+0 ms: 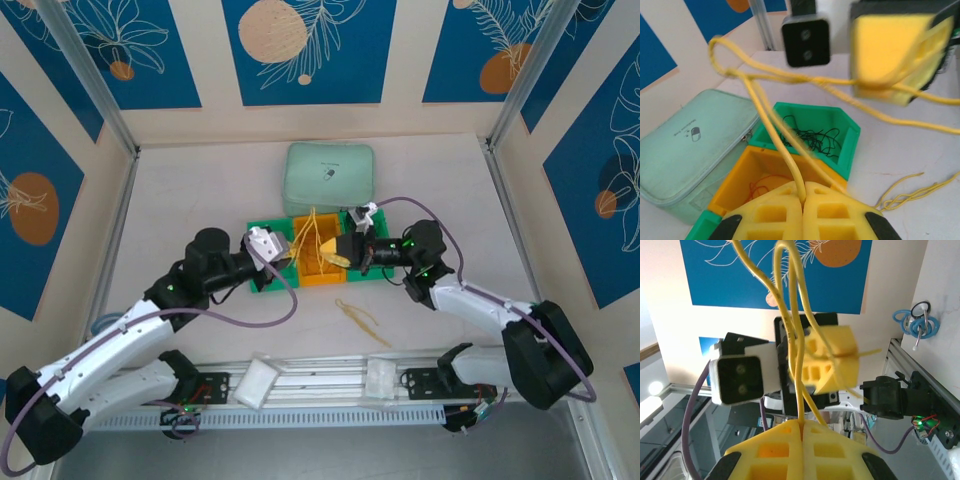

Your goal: Untangle the cables

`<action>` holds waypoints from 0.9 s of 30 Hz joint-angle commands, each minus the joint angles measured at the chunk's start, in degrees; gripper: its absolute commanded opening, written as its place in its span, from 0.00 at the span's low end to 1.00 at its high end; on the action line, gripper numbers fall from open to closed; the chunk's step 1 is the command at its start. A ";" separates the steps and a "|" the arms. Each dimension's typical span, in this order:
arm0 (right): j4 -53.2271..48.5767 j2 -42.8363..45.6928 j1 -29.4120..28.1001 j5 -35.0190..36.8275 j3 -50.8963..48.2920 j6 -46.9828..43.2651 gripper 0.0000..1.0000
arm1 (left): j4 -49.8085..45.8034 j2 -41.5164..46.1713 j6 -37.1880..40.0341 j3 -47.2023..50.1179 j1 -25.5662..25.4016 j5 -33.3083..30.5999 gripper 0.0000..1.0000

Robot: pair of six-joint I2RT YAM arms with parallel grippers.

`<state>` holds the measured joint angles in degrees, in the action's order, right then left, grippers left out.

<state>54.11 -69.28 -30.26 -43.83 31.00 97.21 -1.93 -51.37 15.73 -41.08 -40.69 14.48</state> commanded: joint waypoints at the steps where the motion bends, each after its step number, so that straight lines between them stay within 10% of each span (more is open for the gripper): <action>1: -11.54 4.42 -0.59 -1.47 0.72 -6.54 0.00 | 1.49 -1.13 -0.65 -1.01 1.03 -1.41 0.00; 18: -48.15 15.49 3.08 0.26 3.33 -27.31 0.00 | 5.47 -3.96 -3.66 -3.70 2.01 4.03 0.00; 27: -51.30 15.52 5.24 -0.92 4.02 -29.63 0.00 | 3.74 -5.14 -3.01 -5.65 2.01 8.35 0.00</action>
<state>5.65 -54.43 -26.28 -43.59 35.07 68.77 0.99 -56.69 12.47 -43.55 -39.38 19.59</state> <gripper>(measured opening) 0.053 0.047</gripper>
